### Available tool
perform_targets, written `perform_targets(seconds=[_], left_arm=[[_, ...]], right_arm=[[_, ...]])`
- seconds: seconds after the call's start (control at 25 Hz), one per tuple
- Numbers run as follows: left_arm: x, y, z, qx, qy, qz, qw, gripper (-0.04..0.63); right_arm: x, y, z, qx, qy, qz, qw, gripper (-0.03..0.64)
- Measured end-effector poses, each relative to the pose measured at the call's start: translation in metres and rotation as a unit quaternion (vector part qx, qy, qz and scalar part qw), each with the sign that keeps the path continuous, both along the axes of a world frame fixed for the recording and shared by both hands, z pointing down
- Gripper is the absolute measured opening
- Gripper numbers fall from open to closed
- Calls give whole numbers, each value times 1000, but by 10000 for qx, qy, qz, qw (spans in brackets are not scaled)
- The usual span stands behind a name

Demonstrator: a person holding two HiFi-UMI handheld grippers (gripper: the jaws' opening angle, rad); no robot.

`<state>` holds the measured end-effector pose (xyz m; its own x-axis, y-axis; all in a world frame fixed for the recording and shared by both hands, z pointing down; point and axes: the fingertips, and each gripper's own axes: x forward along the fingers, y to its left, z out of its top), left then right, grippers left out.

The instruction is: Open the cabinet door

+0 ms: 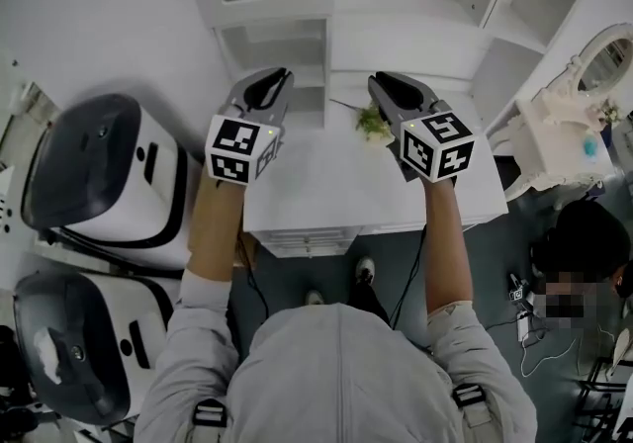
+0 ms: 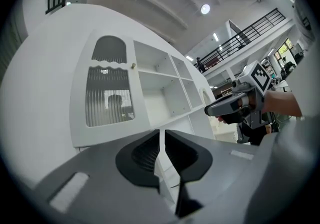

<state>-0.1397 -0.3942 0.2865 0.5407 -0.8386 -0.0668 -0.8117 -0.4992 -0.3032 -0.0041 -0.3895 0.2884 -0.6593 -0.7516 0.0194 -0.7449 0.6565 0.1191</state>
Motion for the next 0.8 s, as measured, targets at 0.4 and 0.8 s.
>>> perform_targets(seconds=[0.4, 0.8], left_arm=[[2, -70, -78, 791, -310, -354, 9958, 81], [44, -123, -198, 2052, -1005, -403, 9727, 129]], right_arm=[[-18, -87, -39, 335, 25, -639, 9974, 86], [-47, -160, -93, 283, -248, -1191, 9922, 155]])
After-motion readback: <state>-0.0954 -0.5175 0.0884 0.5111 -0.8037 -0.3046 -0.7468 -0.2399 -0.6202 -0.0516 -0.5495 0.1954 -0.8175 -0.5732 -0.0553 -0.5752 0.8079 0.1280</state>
